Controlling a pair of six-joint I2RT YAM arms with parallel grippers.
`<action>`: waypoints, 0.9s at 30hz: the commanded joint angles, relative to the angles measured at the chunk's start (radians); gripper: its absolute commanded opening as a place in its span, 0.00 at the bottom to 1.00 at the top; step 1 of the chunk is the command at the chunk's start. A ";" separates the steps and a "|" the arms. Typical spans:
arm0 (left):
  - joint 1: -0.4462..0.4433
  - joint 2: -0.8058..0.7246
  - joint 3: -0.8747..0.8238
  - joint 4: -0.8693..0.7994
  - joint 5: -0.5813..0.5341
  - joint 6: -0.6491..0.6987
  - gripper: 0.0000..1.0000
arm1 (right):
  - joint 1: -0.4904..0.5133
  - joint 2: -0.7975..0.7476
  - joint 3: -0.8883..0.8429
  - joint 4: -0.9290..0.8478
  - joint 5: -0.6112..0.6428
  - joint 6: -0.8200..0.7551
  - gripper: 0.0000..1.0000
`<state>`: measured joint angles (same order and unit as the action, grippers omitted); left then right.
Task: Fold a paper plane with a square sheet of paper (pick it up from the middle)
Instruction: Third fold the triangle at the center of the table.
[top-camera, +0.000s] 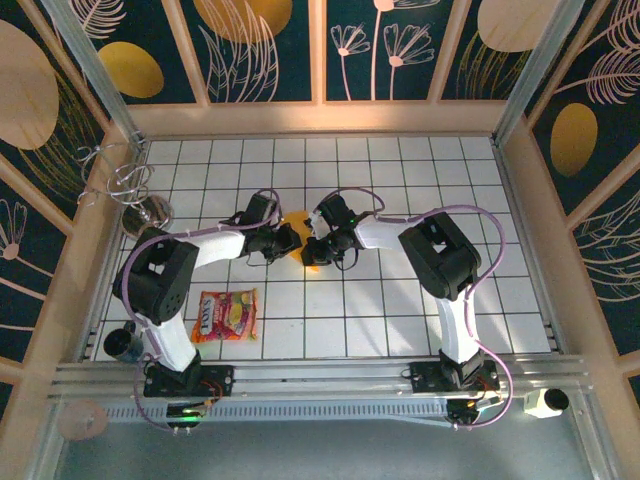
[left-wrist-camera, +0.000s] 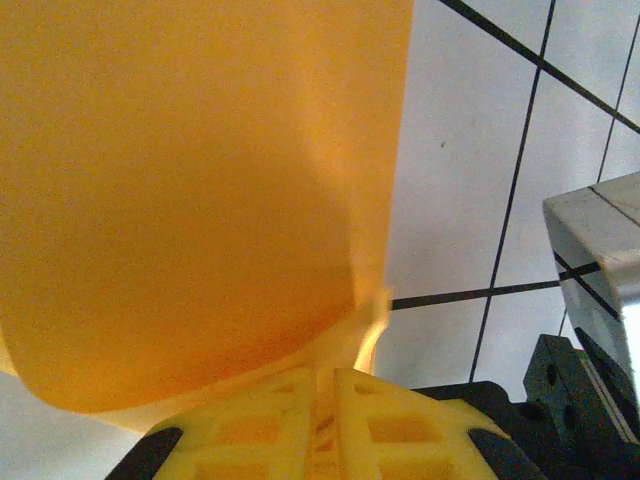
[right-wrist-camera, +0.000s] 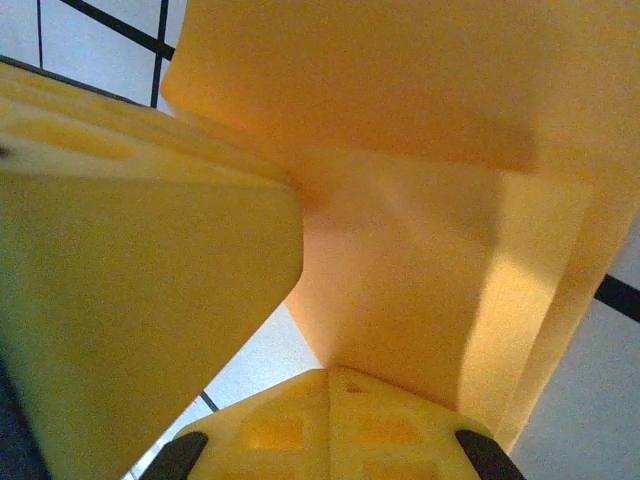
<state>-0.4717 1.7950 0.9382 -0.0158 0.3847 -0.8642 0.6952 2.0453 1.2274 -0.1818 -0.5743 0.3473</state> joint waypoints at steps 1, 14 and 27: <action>-0.001 0.022 0.006 -0.030 -0.016 0.028 0.13 | -0.005 0.055 -0.042 -0.113 0.042 0.004 0.06; 0.020 0.055 0.016 -0.096 -0.137 0.120 0.12 | -0.006 0.071 -0.053 -0.175 0.061 0.007 0.05; 0.149 0.076 0.060 -0.149 -0.151 0.216 0.12 | -0.010 0.080 -0.060 -0.198 0.077 0.016 0.05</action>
<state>-0.3618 1.8416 0.9649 -0.0914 0.3367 -0.7017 0.6926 2.0495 1.2274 -0.1894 -0.5777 0.3508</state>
